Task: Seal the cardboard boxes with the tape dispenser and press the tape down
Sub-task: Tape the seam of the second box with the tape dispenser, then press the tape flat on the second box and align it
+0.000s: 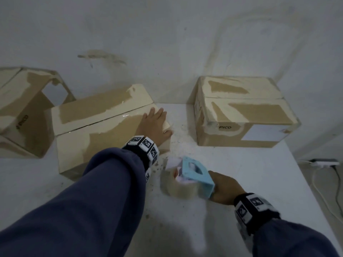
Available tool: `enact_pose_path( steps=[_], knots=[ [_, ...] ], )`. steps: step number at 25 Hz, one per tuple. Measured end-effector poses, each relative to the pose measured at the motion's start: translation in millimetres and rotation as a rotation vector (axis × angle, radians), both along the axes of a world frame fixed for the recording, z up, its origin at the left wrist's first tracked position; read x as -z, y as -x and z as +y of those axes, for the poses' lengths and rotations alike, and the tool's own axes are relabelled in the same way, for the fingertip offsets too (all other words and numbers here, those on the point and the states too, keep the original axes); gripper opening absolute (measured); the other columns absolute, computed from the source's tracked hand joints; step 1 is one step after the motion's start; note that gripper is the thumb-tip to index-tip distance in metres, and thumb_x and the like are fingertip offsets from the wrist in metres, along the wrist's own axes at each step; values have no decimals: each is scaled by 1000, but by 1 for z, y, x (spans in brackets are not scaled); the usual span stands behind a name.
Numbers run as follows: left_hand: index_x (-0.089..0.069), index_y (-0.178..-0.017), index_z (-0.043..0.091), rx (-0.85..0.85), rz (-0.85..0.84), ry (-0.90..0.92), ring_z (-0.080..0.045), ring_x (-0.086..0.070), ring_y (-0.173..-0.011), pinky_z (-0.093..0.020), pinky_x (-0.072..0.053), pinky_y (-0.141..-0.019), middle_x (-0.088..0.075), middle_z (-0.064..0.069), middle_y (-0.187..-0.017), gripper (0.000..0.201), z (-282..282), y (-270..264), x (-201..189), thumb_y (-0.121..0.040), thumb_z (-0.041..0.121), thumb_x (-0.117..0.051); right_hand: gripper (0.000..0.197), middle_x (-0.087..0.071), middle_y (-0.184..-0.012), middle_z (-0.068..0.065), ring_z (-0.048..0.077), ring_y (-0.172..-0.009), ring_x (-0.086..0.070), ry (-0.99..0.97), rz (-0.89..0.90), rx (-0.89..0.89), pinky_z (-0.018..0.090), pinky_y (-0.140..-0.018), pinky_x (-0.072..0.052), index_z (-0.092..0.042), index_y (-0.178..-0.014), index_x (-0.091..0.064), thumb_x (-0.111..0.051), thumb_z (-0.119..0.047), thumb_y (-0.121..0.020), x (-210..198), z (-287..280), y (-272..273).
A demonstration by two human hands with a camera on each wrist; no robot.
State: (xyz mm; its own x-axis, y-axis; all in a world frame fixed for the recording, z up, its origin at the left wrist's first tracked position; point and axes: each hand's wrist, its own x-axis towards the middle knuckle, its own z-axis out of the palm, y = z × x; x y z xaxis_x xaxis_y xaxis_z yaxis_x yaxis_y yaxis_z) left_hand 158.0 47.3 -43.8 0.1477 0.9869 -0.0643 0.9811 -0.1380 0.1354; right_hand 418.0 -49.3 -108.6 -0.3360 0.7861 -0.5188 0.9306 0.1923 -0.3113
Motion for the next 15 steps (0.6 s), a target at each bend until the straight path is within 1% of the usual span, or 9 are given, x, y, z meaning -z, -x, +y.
enact_pose_path(
  steps=[3,5,6,8,10,11,12,13,15],
  knots=[
    [-12,-149,13,9,-6,-12,-27,-9,-146,-43,-12,-118,-14,-3,-158,77,1,0,2,-91,51,-44,48,-48,-120,7,29,-109,-51,-85,-121,-274,35,-79,-36,-16,-123,-40,-57,-26,-80,15,7,4],
    [-12,-149,12,50,19,3,-28,-7,-146,-42,-11,-118,-12,-3,-159,77,1,3,1,-91,53,-42,45,-49,-115,9,32,-105,-50,-187,-143,-369,39,-81,-33,-19,-120,-41,-57,-21,-78,18,14,11],
    [-13,-149,12,74,29,12,-28,-5,-147,-42,-11,-118,-10,-3,-159,77,0,4,1,-91,53,-42,47,-54,-108,9,33,-99,-54,-239,-142,-400,43,-82,-38,-23,-115,-42,-60,-20,-71,18,17,12],
    [-12,-149,12,126,35,45,-28,-2,-147,-41,-8,-119,-6,-4,-160,79,1,6,1,-91,53,-44,59,-62,-89,5,31,-81,-63,-264,-164,-440,50,-72,-50,-30,-101,-43,-68,-22,-48,20,25,14],
    [-10,-150,11,183,36,71,-27,2,-147,-39,-5,-119,-2,-4,-160,81,2,6,2,-90,52,-46,70,-65,-83,2,27,-74,-67,-255,-210,-437,48,-64,-55,-31,-95,-44,-76,-22,-33,33,34,10],
    [-8,-150,11,214,47,78,-26,3,-147,-38,-3,-119,-1,-5,-160,83,2,5,2,-89,52,-47,74,-67,-84,3,27,-76,-68,-258,-225,-441,46,-64,-55,-31,-94,-44,-80,-20,-31,29,34,12],
    [-5,-150,10,238,56,82,-26,4,-147,-36,-2,-119,1,-6,-160,86,3,5,1,-88,52,-49,75,-67,-92,6,30,-85,-68,-288,-229,-457,46,-69,-55,-30,-98,-42,-83,-18,-36,23,34,15],
    [-3,-150,9,245,50,84,-25,3,-147,-36,-3,-119,4,-7,-160,90,3,6,1,-87,52,-51,72,-64,-109,10,34,-102,-62,-292,-214,-466,47,-82,-51,-30,-107,-39,-80,-15,-50,16,34,17],
    [1,-150,8,197,-5,72,-27,-4,-147,-36,-8,-119,10,-8,-159,99,3,7,1,-83,55,-55,67,-39,-142,11,34,-135,-32,-236,-142,-351,44,-106,-31,-25,-135,-30,-59,-7,-78,5,38,22]
  ],
)
